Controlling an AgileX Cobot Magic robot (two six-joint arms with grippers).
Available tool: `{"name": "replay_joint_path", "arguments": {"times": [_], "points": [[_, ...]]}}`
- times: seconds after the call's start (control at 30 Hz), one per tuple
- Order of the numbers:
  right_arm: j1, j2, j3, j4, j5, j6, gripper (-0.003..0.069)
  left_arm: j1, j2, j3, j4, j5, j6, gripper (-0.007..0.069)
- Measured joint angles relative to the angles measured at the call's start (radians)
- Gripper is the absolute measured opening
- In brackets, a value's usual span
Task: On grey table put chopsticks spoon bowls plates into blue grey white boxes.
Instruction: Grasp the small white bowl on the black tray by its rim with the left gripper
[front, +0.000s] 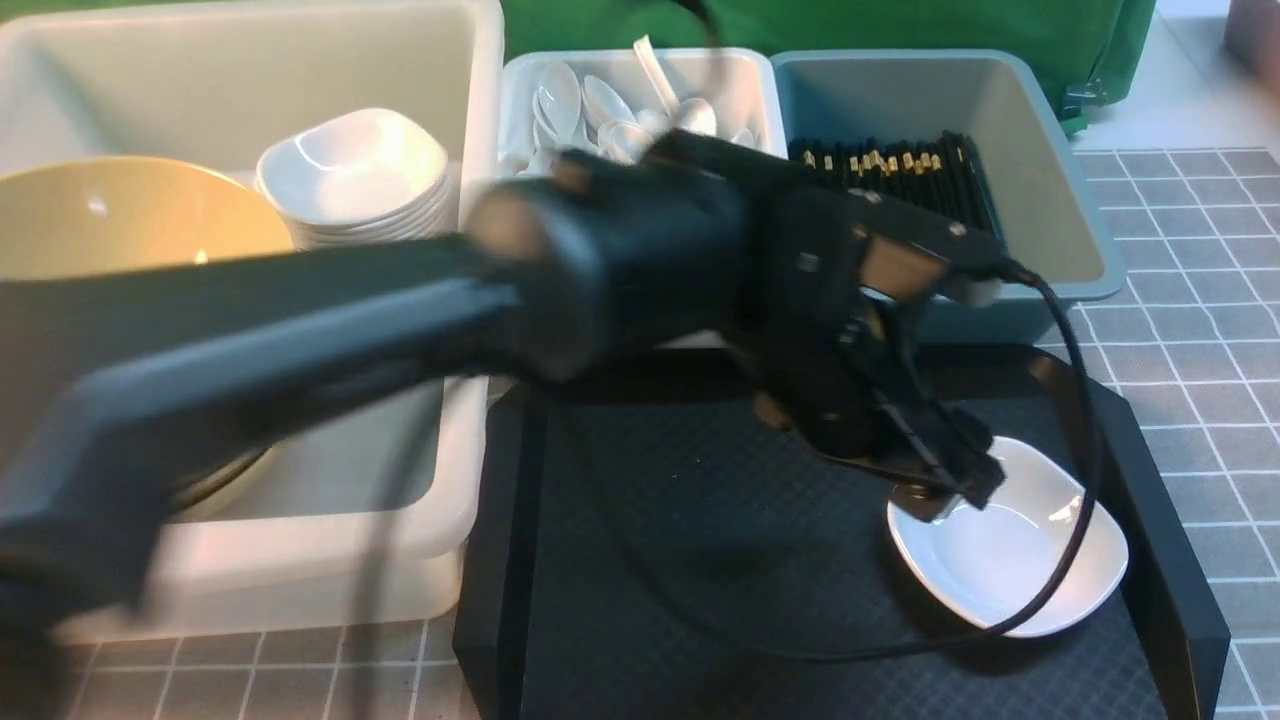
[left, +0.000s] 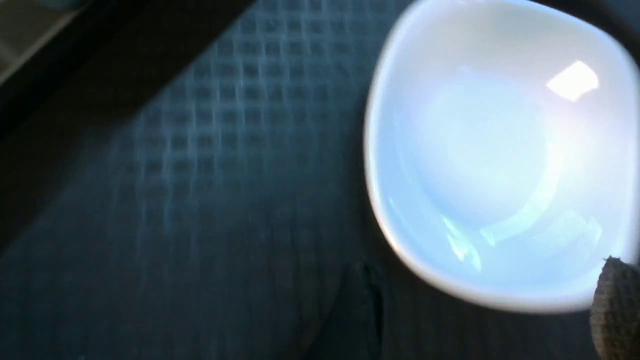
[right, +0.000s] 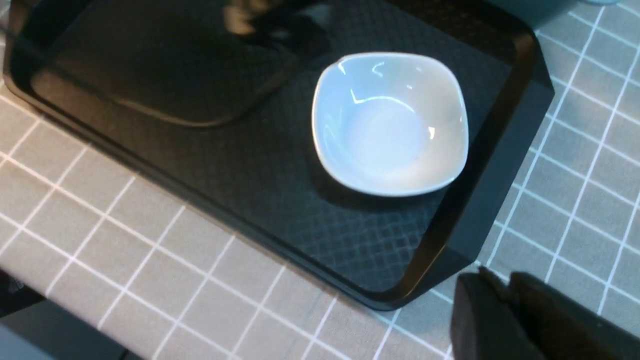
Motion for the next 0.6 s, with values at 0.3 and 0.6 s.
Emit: {"name": "replay_joint_path", "arguments": {"times": [0.3, 0.6], "points": [[0.0, -0.001, 0.027, 0.0, -0.001, -0.024, 0.0097, 0.0, 0.205, -0.159, -0.037, 0.014, -0.015, 0.0522], [0.0, -0.001, 0.027, 0.0, -0.001, -0.05, 0.0097, -0.005, 0.235, -0.178, -0.054, 0.076, -0.015, 0.0125]]}}
